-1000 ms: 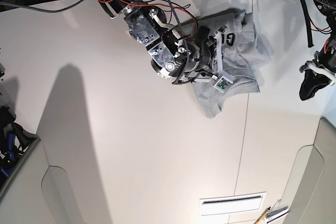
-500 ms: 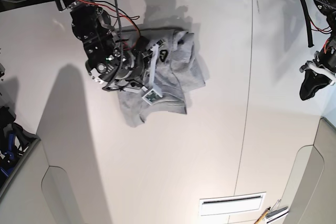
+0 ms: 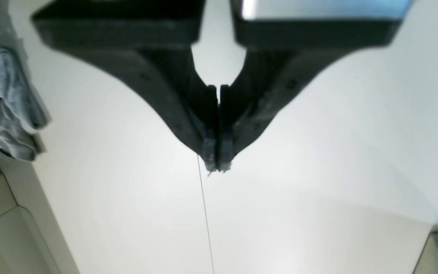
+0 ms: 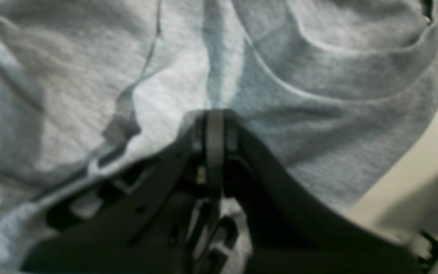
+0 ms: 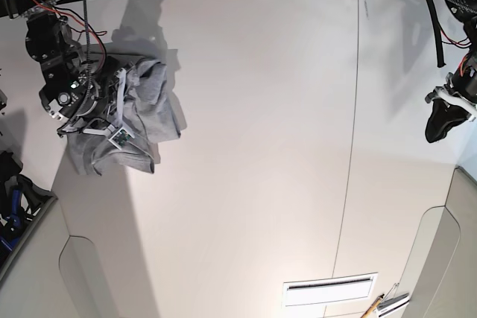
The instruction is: Fold the T-shirt properly
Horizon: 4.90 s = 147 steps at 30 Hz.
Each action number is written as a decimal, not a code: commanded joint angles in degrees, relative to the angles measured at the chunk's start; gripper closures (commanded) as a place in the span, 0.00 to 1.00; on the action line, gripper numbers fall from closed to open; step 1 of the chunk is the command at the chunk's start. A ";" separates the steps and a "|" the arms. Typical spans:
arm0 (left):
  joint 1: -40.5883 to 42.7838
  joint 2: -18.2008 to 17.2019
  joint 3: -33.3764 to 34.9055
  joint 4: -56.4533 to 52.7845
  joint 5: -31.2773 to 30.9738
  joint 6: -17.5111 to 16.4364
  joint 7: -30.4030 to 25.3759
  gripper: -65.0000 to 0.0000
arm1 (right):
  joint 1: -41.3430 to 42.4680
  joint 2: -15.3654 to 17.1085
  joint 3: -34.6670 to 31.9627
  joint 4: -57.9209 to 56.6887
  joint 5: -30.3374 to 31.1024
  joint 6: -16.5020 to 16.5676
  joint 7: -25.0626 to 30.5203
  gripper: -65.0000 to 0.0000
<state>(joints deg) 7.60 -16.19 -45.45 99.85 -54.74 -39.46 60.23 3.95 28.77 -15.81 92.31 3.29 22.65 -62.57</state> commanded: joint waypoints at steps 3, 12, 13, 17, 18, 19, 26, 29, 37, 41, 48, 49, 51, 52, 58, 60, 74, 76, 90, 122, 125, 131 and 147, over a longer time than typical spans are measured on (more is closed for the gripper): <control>-0.57 -0.96 -0.20 0.94 -1.44 -0.42 -1.01 1.00 | -0.17 3.65 0.20 -0.15 -0.42 3.10 0.07 1.00; -0.55 -0.96 -0.20 0.94 -1.42 -0.39 -0.81 1.00 | 0.04 8.61 0.22 -0.15 0.57 -0.11 0.24 1.00; -0.55 -0.96 -0.22 0.94 -1.42 -0.39 -0.63 1.00 | 0.15 8.90 0.22 -0.15 0.57 -0.87 0.24 1.00; -0.57 -0.96 -0.20 0.94 -1.44 -0.39 -0.57 1.00 | 0.20 9.29 1.01 -0.15 0.57 -1.95 0.44 1.00; -0.57 -0.96 -0.20 0.94 -1.44 -0.39 -0.57 1.00 | 0.28 9.29 1.18 -0.15 0.57 -1.99 0.74 1.00; -0.57 -0.96 -0.20 0.94 -1.44 -0.39 -0.57 1.00 | 0.33 9.31 1.18 -0.15 0.55 -2.71 0.90 1.00; -0.57 -0.96 -0.22 0.94 -1.53 -0.39 -0.57 1.00 | 0.46 9.29 1.18 2.10 -2.47 -7.10 1.33 1.00; -0.57 -0.96 -0.22 0.94 -1.68 -0.42 -0.59 1.00 | 0.46 9.29 1.18 5.40 -5.25 -9.88 1.99 1.00; -0.52 -0.96 -0.22 0.94 -1.70 -0.39 -0.09 1.00 | 0.39 8.28 1.57 17.03 -12.50 -17.79 3.52 1.00; 1.49 -0.98 -0.22 0.94 -5.97 -0.50 3.10 1.00 | -0.76 5.68 3.65 19.54 -13.57 -19.52 3.04 1.00; 9.90 -0.98 -0.22 0.94 -20.00 -0.54 14.40 1.00 | -8.00 3.43 6.67 20.81 -8.94 -16.81 1.64 1.00; 11.30 -0.98 -0.22 0.94 -21.64 -0.54 15.47 1.00 | -9.70 3.43 6.67 21.40 -8.83 -16.39 1.07 1.00; 14.03 -0.98 -0.37 0.94 -24.90 -0.54 17.73 1.00 | -13.66 3.48 6.75 23.41 -8.90 -15.76 0.42 1.00; 15.37 -1.01 -0.48 0.96 -26.27 -0.54 18.78 1.00 | -15.85 3.48 6.84 24.72 -8.96 -15.43 0.20 1.00; 23.15 -1.05 -3.85 0.96 -30.26 -0.54 19.77 1.00 | -29.77 3.93 7.72 34.51 -12.20 -13.33 -1.16 1.00; 25.59 -1.25 -6.32 0.96 -30.26 -0.54 19.77 1.00 | -34.07 3.93 8.61 37.77 -13.92 -12.70 -1.77 1.00; 47.52 -7.32 -16.37 0.96 -30.26 -0.54 19.77 1.00 | -60.89 11.54 17.86 42.47 6.64 8.28 -6.51 1.00; 50.80 -9.64 -16.24 0.96 -30.26 -0.54 19.77 1.00 | -63.41 11.54 17.84 41.94 14.10 11.37 -8.07 1.00; 62.03 -22.10 15.63 0.94 -23.06 -0.54 19.77 1.00 | -64.57 14.40 17.81 26.77 21.53 11.91 -9.94 1.00; 10.14 -5.29 66.86 -68.57 52.46 -0.54 -43.01 1.00 | -21.81 1.81 -35.30 -51.67 -3.54 -1.53 46.69 1.00; 6.78 -3.74 66.86 -69.48 53.77 1.60 -46.75 1.00 | -19.21 1.81 -34.84 -52.87 -1.27 -13.14 48.11 1.00; 3.30 0.90 66.86 -69.55 52.98 18.29 -48.48 1.00 | -15.02 0.59 -27.19 -56.22 24.00 -16.33 48.00 1.00; 1.62 6.67 66.69 -69.55 42.51 23.85 -49.75 1.00 | -11.54 -15.19 -8.68 -58.71 30.82 -16.50 49.18 1.00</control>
<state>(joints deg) 9.02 -9.26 21.37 30.09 -12.08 -15.44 10.70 -7.49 13.30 -24.60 33.36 33.87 6.00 -13.50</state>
